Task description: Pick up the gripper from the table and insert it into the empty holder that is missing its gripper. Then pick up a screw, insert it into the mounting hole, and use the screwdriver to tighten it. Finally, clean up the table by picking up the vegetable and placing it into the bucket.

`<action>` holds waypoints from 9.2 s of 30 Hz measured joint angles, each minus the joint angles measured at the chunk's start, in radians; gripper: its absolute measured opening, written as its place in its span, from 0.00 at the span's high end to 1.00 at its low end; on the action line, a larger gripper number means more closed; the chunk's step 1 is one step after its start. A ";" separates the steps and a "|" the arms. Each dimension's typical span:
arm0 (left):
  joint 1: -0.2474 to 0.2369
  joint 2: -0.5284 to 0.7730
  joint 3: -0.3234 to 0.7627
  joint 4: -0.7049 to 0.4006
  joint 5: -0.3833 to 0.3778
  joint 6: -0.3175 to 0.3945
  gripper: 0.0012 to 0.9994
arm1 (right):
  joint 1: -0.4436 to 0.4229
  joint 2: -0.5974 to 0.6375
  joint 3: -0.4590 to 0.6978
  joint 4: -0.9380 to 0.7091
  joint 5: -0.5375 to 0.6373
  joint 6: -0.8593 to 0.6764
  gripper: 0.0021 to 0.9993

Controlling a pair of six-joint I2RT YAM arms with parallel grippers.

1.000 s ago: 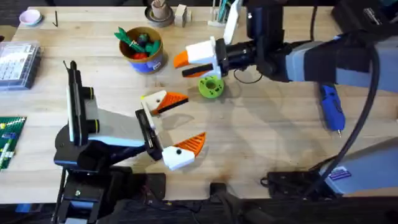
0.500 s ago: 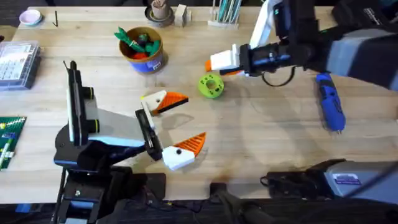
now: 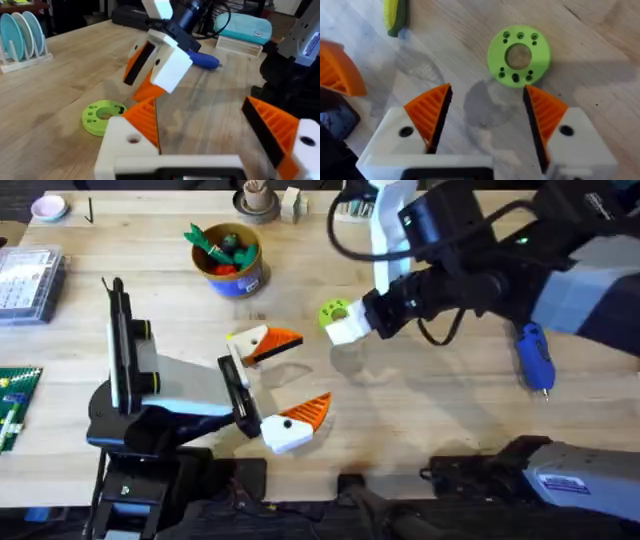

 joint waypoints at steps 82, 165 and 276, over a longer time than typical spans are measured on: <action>0.000 0.000 0.000 0.000 0.000 0.000 0.01 | 0.104 0.189 0.010 0.128 0.260 -0.051 0.54; 0.000 0.000 0.000 0.000 0.000 0.000 0.01 | 0.190 0.104 0.490 -0.350 0.265 -0.151 1.00; -0.003 0.000 0.000 -0.006 0.023 0.068 0.01 | 0.515 0.364 0.837 -0.612 0.218 -0.151 0.86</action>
